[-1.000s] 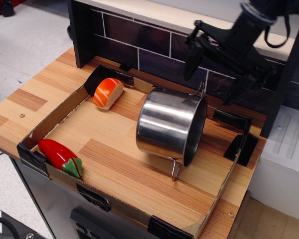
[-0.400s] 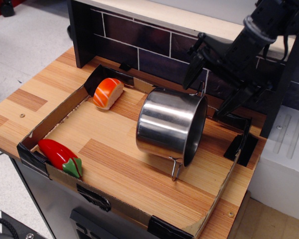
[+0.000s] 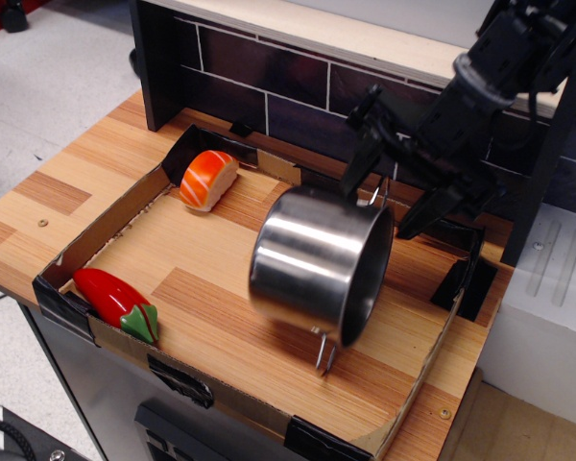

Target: Upright metal pot

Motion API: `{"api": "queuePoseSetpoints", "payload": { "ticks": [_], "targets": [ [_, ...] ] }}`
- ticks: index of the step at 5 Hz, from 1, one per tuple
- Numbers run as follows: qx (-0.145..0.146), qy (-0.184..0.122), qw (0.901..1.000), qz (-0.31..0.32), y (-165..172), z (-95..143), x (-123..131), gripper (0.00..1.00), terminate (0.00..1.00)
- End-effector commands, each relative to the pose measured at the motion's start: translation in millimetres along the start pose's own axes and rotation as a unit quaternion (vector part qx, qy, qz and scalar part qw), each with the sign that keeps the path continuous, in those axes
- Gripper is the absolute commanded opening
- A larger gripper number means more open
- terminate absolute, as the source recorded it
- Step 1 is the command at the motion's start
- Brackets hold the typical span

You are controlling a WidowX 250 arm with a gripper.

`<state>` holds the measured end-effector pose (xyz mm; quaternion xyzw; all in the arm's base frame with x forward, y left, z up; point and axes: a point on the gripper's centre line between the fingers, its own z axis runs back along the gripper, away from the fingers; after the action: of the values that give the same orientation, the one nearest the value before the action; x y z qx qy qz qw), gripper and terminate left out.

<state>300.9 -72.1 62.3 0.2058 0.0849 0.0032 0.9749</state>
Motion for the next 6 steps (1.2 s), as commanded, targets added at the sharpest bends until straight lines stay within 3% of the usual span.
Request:
{"api": "queuePoseSetpoints", "payload": {
  "ticks": [1, 2, 3, 4, 5, 6],
  "targets": [
    [-0.016, -0.056, 0.9970, 0.052, 10, 20, -2, 0.00, 0.00],
    [-0.022, -0.063, 0.9959, 0.061, 12, 25, -4, 0.00, 0.00],
    [-0.054, -0.070, 0.9933, 0.074, 18, 34, -6, 0.00, 0.00],
    [-0.113, -0.081, 0.9871, 0.079, 24, 42, -7, 0.00, 0.00],
    [-0.132, -0.096, 0.9830, 0.084, 25, 46, -12, 0.00, 0.00],
    [-0.179, -0.116, 0.9739, 0.079, 29, 55, -17, 0.00, 0.00]
  ]
}}
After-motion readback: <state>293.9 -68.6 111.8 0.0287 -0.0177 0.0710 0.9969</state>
